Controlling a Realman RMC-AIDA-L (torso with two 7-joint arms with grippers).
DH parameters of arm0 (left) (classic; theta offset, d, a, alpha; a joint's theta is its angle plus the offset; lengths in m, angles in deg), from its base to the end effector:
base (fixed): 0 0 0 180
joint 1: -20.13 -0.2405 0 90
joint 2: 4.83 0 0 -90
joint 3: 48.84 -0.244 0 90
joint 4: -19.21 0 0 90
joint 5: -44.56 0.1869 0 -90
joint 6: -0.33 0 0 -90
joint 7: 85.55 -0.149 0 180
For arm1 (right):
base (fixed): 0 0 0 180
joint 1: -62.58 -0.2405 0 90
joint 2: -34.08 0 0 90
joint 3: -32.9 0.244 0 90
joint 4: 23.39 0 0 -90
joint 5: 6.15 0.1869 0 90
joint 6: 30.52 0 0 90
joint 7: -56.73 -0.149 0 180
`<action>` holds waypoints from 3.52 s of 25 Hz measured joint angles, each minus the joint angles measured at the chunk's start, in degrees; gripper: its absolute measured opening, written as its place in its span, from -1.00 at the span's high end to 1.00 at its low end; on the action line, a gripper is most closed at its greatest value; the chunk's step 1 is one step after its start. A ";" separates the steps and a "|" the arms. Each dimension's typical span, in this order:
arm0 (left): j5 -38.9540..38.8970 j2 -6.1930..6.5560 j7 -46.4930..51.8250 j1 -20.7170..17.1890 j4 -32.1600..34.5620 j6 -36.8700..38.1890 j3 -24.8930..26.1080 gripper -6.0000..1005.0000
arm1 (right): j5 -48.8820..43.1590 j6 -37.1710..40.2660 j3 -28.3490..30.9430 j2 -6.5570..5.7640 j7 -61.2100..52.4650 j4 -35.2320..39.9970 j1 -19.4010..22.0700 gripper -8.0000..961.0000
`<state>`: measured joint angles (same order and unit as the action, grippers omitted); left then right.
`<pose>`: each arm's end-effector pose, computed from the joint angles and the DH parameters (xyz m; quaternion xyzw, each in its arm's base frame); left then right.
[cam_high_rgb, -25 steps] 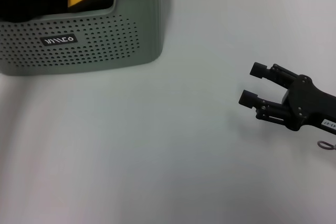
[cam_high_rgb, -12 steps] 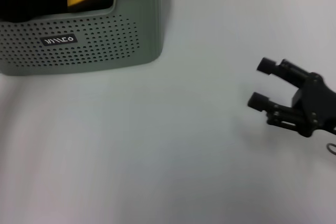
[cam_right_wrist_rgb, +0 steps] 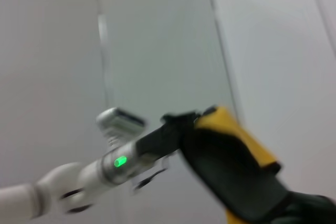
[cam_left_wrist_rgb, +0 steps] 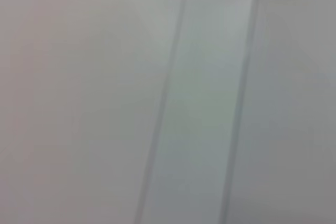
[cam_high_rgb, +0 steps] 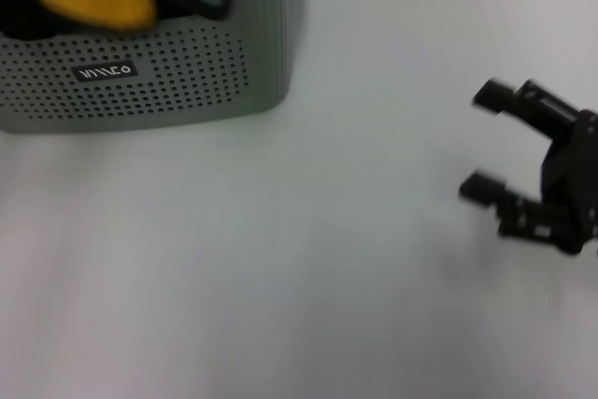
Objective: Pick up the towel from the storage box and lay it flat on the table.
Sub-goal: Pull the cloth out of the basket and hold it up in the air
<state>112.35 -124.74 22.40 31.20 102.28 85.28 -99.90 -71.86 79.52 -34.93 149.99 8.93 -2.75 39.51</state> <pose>-0.1443 0.2790 0.1538 -0.8139 -0.1472 -0.5053 0.2459 0.2025 0.2410 0.0155 -0.8458 0.0226 0.5200 0.1169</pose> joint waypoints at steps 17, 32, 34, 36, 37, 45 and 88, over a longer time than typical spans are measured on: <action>-0.11 0.44 3.41 -1.64 -11.30 14.89 9.07 0.92 | 31.94 -27.57 -44.45 0.32 49.19 30.10 13.56 -0.54; 2.84 0.40 1.95 2.87 -16.65 15.53 9.64 0.91 | 76.58 -30.62 -68.91 0.37 98.76 21.42 1.35 -0.25; 3.17 0.35 1.95 3.24 -16.67 15.54 9.60 0.90 | 78.47 -30.81 -68.96 0.37 97.68 20.64 -0.12 -0.25; 3.33 0.33 1.95 3.68 -17.02 15.57 9.55 0.90 | 79.27 -31.26 -68.74 0.37 95.17 19.07 -2.32 -0.25; 3.39 0.33 1.95 3.91 -17.33 15.57 9.55 0.90 | 79.33 -31.61 -68.60 0.36 93.52 18.16 -3.40 -0.25; 4.71 0.50 1.91 6.85 -20.07 15.59 9.57 0.89 | 80.27 -36.90 -68.97 0.37 84.73 14.24 -8.00 -0.25; 6.03 0.57 1.65 7.40 -20.55 15.33 9.86 0.84 | 80.04 -36.61 -71.83 0.36 85.02 17.08 -9.67 0.53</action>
<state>118.38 -124.17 24.05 38.59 81.72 100.61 -90.04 8.17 42.91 -106.76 150.36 93.95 14.32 29.83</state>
